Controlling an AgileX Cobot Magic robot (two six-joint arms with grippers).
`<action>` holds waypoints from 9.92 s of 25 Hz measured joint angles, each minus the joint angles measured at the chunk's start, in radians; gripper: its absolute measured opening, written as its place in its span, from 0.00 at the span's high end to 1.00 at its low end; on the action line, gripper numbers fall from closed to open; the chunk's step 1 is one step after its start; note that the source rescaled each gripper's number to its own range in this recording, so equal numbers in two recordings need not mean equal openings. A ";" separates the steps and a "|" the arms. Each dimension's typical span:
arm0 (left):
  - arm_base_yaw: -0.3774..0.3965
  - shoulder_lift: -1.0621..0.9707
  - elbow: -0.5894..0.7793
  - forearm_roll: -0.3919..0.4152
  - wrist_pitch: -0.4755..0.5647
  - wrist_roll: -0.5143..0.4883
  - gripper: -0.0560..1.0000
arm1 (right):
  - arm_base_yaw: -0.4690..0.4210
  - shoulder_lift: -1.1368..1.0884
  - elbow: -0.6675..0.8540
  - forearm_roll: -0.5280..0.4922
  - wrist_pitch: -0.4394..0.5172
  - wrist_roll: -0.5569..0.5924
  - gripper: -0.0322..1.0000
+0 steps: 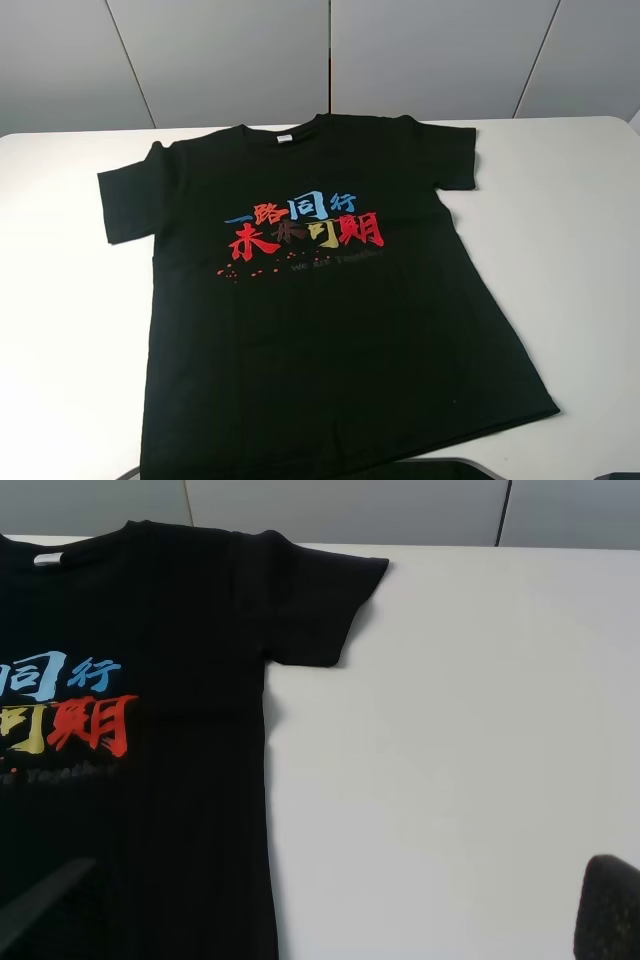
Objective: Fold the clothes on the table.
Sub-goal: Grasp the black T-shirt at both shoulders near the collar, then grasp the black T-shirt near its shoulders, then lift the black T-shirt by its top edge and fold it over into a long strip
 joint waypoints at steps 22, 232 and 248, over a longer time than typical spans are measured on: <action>0.000 0.000 0.000 0.000 0.000 0.000 0.01 | 0.000 0.000 0.000 -0.002 0.000 0.000 0.00; -0.408 2.055 -0.605 0.039 -0.480 0.794 0.94 | 0.368 2.249 -0.988 -0.060 -0.146 -0.914 0.97; -0.408 2.005 -0.618 0.069 -0.553 0.770 0.95 | 0.398 2.093 -0.978 -0.175 -0.132 -0.728 0.97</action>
